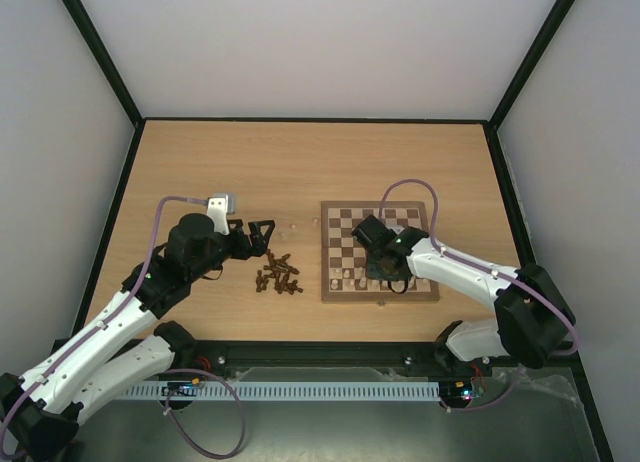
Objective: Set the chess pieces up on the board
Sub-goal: Place the chess piece on the chessboard, then pick up the chess piece at the center of the board.
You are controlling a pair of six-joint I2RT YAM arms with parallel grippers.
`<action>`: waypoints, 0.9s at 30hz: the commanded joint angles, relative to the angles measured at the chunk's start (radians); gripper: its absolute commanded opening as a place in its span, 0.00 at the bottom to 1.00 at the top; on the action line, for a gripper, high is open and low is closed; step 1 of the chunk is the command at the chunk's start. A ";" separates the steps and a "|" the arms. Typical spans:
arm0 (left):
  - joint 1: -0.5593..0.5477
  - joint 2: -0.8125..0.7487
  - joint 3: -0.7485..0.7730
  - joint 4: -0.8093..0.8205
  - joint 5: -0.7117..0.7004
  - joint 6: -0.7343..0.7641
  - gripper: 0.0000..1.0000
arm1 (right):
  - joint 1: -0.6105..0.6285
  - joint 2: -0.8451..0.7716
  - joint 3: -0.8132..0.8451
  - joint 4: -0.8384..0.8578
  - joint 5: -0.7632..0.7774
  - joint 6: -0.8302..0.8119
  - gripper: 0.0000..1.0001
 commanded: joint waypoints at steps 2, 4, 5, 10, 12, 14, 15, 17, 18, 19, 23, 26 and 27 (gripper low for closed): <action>0.006 0.000 -0.014 0.018 0.000 0.014 1.00 | -0.003 0.027 -0.015 -0.011 -0.005 -0.009 0.17; 0.006 0.002 -0.016 0.018 0.000 0.013 1.00 | -0.004 0.022 -0.016 -0.010 -0.009 -0.010 0.18; 0.006 0.001 -0.015 0.019 0.000 0.014 0.99 | -0.004 0.020 -0.016 -0.011 -0.009 -0.009 0.22; 0.006 0.002 -0.017 0.017 -0.001 0.013 0.99 | -0.003 0.001 0.023 -0.041 0.014 -0.018 0.41; 0.006 0.001 -0.016 0.015 -0.004 0.014 0.99 | -0.003 -0.010 0.059 -0.060 0.037 -0.027 0.45; 0.006 -0.001 -0.014 0.015 -0.006 0.014 0.99 | -0.003 -0.010 0.107 -0.082 0.053 -0.041 0.48; 0.006 -0.001 -0.016 0.015 -0.007 0.013 0.99 | -0.003 -0.006 0.133 -0.088 0.061 -0.050 0.48; 0.005 -0.003 -0.015 0.014 -0.010 0.013 0.99 | -0.003 0.004 0.187 -0.087 0.067 -0.073 0.49; 0.006 -0.004 -0.014 0.013 -0.012 0.013 0.99 | -0.003 0.013 0.219 -0.081 0.060 -0.094 0.49; 0.005 -0.003 -0.012 0.012 -0.012 0.013 1.00 | -0.003 0.024 0.256 -0.073 0.047 -0.110 0.49; 0.006 -0.008 -0.005 0.002 -0.022 0.014 0.99 | -0.003 0.111 0.384 -0.013 -0.063 -0.190 0.50; 0.005 -0.024 0.002 -0.013 -0.034 0.012 0.99 | -0.001 0.220 0.486 0.031 -0.159 -0.237 0.47; 0.006 -0.031 0.007 -0.020 -0.042 0.013 0.99 | 0.002 0.258 0.524 0.040 -0.179 -0.248 0.45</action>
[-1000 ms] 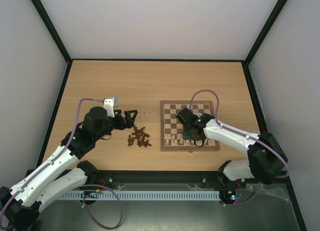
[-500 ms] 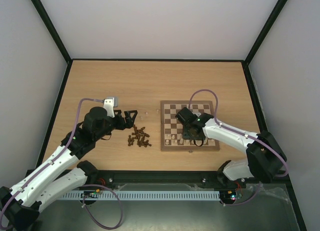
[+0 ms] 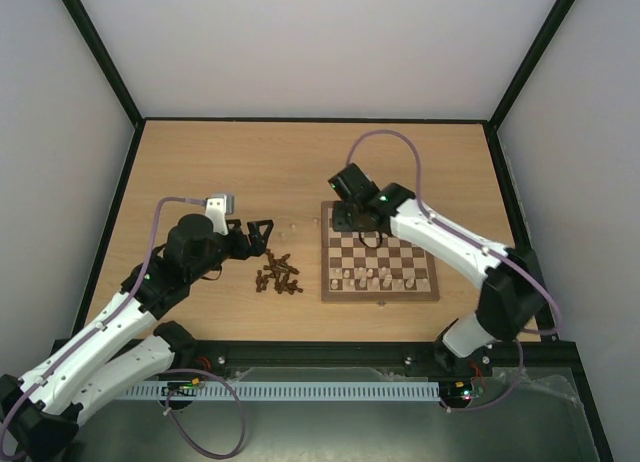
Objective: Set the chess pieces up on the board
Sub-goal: Pick up the chess piece at the center of the board.
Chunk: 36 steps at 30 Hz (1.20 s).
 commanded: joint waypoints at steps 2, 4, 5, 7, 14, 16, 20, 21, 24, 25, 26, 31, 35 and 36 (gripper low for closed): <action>0.005 -0.043 0.015 -0.035 -0.043 0.014 0.99 | 0.012 0.226 0.181 0.036 -0.140 -0.106 0.40; 0.006 -0.059 0.023 -0.051 -0.056 0.015 0.99 | 0.024 0.304 0.250 0.032 -0.149 -0.123 0.38; 0.006 -0.066 0.027 -0.059 -0.061 0.015 0.99 | 0.030 0.340 0.283 0.032 -0.158 -0.130 0.36; 0.005 -0.079 0.033 -0.071 -0.073 0.016 0.99 | 0.043 0.407 0.343 0.030 -0.174 -0.144 0.34; 0.006 -0.098 0.039 -0.094 -0.090 0.014 1.00 | 0.084 0.606 0.528 -0.005 -0.184 -0.175 0.30; 0.006 -0.105 0.040 -0.101 -0.094 0.014 0.99 | 0.089 0.642 0.556 -0.018 -0.177 -0.178 0.30; 0.006 -0.108 0.041 -0.109 -0.101 0.018 0.99 | 0.091 0.692 0.587 -0.037 -0.158 -0.179 0.27; 0.005 -0.108 0.040 -0.109 -0.102 0.018 1.00 | 0.091 0.698 0.587 -0.036 -0.154 -0.179 0.27; 0.006 -0.103 0.039 -0.107 -0.100 0.020 0.99 | 0.091 0.723 0.592 -0.039 -0.150 -0.180 0.26; 0.006 -0.102 0.039 -0.109 -0.099 0.020 0.99 | 0.091 0.732 0.594 -0.039 -0.152 -0.182 0.26; 0.006 -0.103 0.038 -0.108 -0.100 0.021 0.99 | 0.091 0.739 0.596 -0.039 -0.152 -0.182 0.26; 0.006 -0.105 0.038 -0.110 -0.103 0.021 0.99 | 0.091 0.760 0.595 -0.033 -0.146 -0.181 0.26; 0.005 -0.109 0.036 -0.109 -0.107 0.021 0.99 | 0.090 0.769 0.596 -0.034 -0.136 -0.183 0.22; 0.005 -0.108 0.036 -0.109 -0.108 0.021 0.99 | 0.091 0.771 0.596 -0.035 -0.130 -0.183 0.22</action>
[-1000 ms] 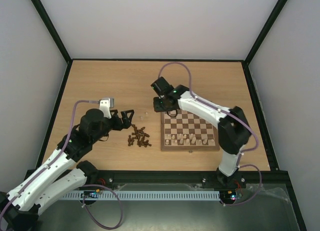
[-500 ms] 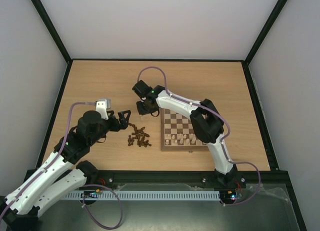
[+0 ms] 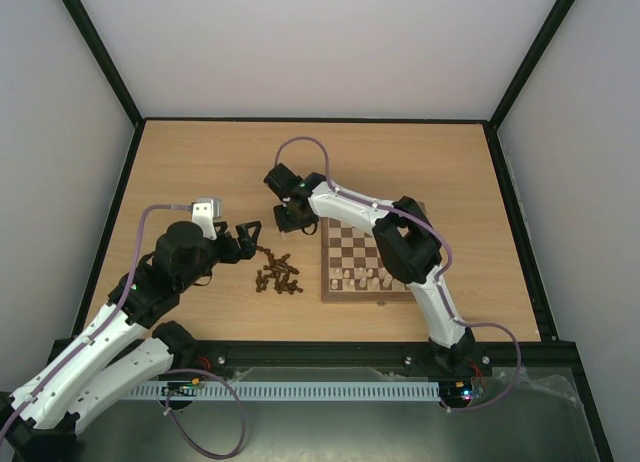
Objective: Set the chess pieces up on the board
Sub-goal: Pick up the chess piece at the center of the board.
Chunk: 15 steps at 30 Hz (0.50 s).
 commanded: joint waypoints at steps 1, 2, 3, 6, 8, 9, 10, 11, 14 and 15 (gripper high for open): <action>0.005 -0.009 0.030 -0.006 -0.016 0.013 1.00 | 0.001 0.039 0.020 -0.061 0.024 -0.013 0.22; 0.006 -0.009 0.028 -0.006 -0.016 0.014 1.00 | 0.001 0.039 0.017 -0.062 0.026 -0.012 0.22; 0.005 -0.009 0.027 -0.006 -0.016 0.014 0.99 | 0.002 0.037 0.014 -0.065 0.030 -0.011 0.23; 0.006 -0.010 0.026 -0.005 -0.018 0.014 0.99 | 0.003 0.012 -0.010 -0.048 0.032 -0.009 0.32; 0.006 -0.006 0.026 -0.002 -0.016 0.014 1.00 | 0.004 0.011 -0.007 -0.053 0.044 -0.014 0.33; 0.005 -0.005 0.027 -0.004 -0.015 0.014 0.99 | 0.004 0.015 -0.002 -0.059 0.052 -0.015 0.33; 0.006 -0.004 0.026 -0.004 -0.016 0.014 1.00 | 0.003 0.011 -0.004 -0.060 0.057 -0.015 0.32; 0.006 -0.004 0.026 -0.003 -0.017 0.014 0.99 | 0.004 0.004 -0.013 -0.051 0.057 -0.015 0.32; 0.005 -0.007 0.023 -0.003 -0.019 0.013 0.99 | 0.004 -0.001 -0.022 -0.042 0.054 -0.017 0.29; 0.006 -0.008 0.023 -0.003 -0.019 0.013 0.99 | 0.004 0.004 -0.018 -0.045 0.053 -0.018 0.28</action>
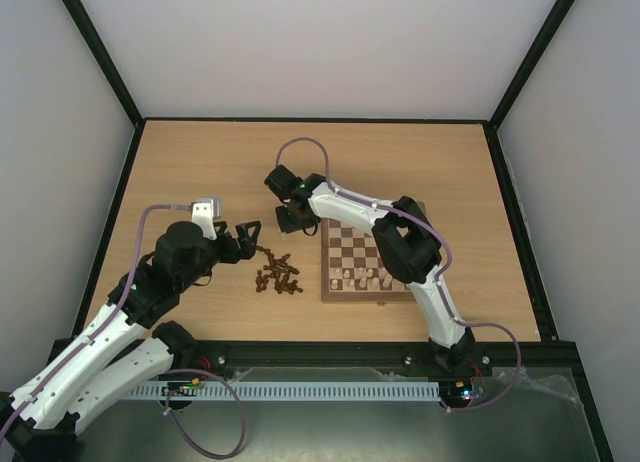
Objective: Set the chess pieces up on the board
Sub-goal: Pick up the chess piece at the center of the board.
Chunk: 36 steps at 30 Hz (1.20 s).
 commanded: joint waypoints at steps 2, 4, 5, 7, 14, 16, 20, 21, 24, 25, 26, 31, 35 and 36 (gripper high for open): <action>0.006 -0.006 0.025 -0.003 -0.015 0.007 0.99 | 0.004 0.017 -0.002 -0.047 0.012 -0.016 0.27; 0.005 -0.007 0.024 -0.003 -0.016 0.007 0.99 | 0.004 0.028 -0.001 -0.042 0.002 -0.015 0.27; 0.005 -0.007 0.024 -0.004 -0.017 0.007 0.99 | 0.004 0.031 -0.002 -0.039 0.000 -0.014 0.26; 0.006 -0.007 0.023 -0.002 -0.017 0.008 1.00 | 0.004 0.034 -0.004 -0.033 -0.002 -0.013 0.23; 0.006 -0.004 0.023 -0.003 -0.016 0.007 0.99 | 0.004 0.047 -0.001 -0.026 -0.007 -0.014 0.15; 0.006 -0.009 0.020 -0.003 -0.017 0.008 1.00 | 0.004 0.049 0.002 -0.023 -0.008 -0.015 0.10; 0.006 -0.003 0.018 0.003 -0.020 0.009 1.00 | 0.004 0.043 0.004 -0.028 -0.006 -0.018 0.06; 0.006 0.005 0.020 0.003 -0.020 0.010 0.99 | 0.004 0.036 0.000 -0.028 -0.003 -0.018 0.06; 0.006 0.035 0.027 0.003 -0.014 0.013 0.99 | 0.004 -0.012 -0.028 -0.018 0.004 -0.018 0.06; 0.006 0.045 0.028 0.003 -0.012 0.014 1.00 | 0.004 -0.032 -0.037 -0.018 0.007 -0.018 0.06; 0.006 0.055 0.030 0.006 -0.011 0.013 0.99 | 0.004 -0.054 -0.047 -0.018 0.010 -0.019 0.06; 0.005 0.092 0.057 0.023 0.005 0.010 1.00 | 0.004 -0.222 -0.152 -0.020 0.045 -0.017 0.06; 0.006 0.117 0.070 0.043 0.020 0.009 0.99 | 0.002 -0.373 -0.280 -0.020 0.071 -0.003 0.06; 0.005 0.125 0.073 0.046 0.019 0.008 0.99 | 0.002 -0.408 -0.309 -0.026 0.080 0.000 0.06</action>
